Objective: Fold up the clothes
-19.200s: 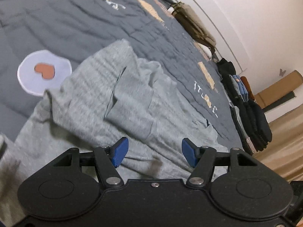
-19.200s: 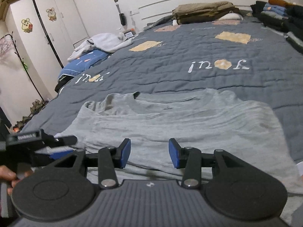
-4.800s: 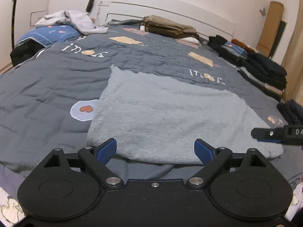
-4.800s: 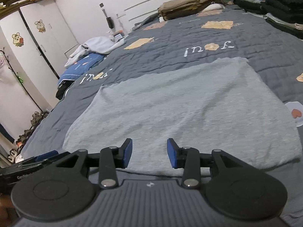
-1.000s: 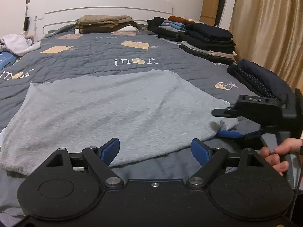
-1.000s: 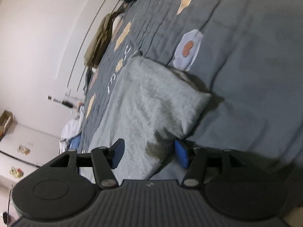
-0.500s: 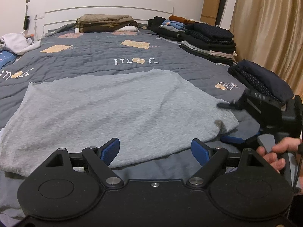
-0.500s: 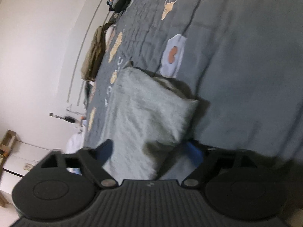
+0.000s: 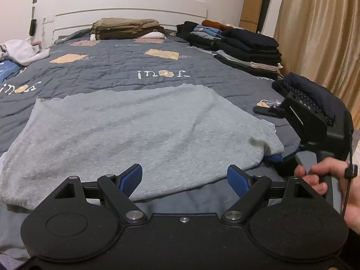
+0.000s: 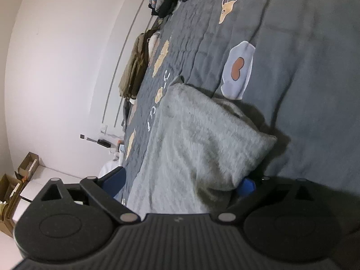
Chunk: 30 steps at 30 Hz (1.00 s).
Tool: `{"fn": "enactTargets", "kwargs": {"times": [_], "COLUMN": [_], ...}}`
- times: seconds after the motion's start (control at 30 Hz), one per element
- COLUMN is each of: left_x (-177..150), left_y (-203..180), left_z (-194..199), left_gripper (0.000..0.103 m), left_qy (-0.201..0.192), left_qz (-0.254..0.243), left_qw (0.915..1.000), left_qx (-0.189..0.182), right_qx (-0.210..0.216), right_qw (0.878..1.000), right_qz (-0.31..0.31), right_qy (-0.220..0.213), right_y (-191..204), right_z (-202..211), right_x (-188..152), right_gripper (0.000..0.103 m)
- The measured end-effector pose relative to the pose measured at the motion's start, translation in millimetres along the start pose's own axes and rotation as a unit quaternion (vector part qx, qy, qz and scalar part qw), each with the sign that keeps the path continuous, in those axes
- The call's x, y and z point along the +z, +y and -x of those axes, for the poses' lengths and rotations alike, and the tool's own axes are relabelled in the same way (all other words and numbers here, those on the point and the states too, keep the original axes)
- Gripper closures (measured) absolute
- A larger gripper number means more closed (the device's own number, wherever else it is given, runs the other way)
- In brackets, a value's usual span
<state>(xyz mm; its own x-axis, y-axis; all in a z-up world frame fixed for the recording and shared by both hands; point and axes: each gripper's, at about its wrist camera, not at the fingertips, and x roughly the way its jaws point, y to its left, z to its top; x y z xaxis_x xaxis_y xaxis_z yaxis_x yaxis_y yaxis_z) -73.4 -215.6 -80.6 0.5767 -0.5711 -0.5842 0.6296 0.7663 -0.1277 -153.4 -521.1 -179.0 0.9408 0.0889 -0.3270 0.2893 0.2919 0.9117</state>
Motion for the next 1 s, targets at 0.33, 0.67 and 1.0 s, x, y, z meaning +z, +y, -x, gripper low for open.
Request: {"fn": "enactTargets", "kwargs": {"times": [0.33,0.67,1.0], "left_x": [1,-5,-12], "left_y": [11,52,110], "left_z": [6,15,33], "left_gripper": [0.021,0.021,0.021], "left_qy": [-0.007,0.001,-0.002], "left_qz": [0.009,0.081,0.198], "left_qw": [0.9999,0.9955,0.9753], "left_qx": [0.011,0.049,0.097], "right_qx": [-0.045,-0.107,-0.160], "right_qw": [0.994,0.990,0.982], "right_qz": [-0.014,-0.041,0.058], "right_qy": [-0.097,-0.082,-0.080], "right_y": [0,-13,46], "right_z": [28,20,47], "right_x": [10,8,6], "right_gripper": [0.099,0.096,0.056]}}
